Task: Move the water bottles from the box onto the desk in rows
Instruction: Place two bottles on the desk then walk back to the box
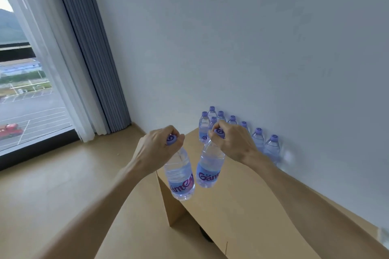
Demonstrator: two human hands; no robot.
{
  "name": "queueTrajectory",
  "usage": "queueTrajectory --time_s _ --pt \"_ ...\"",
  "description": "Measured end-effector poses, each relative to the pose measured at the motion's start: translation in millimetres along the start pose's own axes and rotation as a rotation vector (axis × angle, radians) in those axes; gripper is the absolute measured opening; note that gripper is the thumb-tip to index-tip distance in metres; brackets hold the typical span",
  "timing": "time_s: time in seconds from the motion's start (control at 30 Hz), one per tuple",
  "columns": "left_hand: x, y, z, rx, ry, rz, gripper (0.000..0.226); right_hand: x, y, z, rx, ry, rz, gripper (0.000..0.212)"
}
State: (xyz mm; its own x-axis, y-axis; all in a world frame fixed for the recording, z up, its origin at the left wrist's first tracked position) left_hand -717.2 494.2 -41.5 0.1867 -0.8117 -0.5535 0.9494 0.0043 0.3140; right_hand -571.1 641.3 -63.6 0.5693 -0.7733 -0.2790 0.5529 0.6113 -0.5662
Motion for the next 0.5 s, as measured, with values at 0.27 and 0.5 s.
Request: queueTrajectory --time_s 0.27,0.5 --pt "-94 -33 -99 0.089 -0.086 0.002 0.025 -79 94 -10 0.021 0.017 -0.154 0.020" --pt "-151 -48 -185 0.143 -0.257 -0.032 0.031 -113 162 -17 0.035 0.019 -0.289 0.016"
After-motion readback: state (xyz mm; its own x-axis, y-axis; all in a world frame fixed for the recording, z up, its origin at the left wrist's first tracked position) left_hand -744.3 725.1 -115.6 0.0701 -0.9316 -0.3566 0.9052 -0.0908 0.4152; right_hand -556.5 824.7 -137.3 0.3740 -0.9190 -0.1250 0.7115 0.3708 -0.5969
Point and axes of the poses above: each hand's wrist, its own x-axis away from the middle knuckle, its own z-axis out of the back of the hand, y = z × x, the point moved 9 cm from there along -x, towards the middle knuckle, and after that the axes turned 12 degrees about -z, right-handed, at the moved point
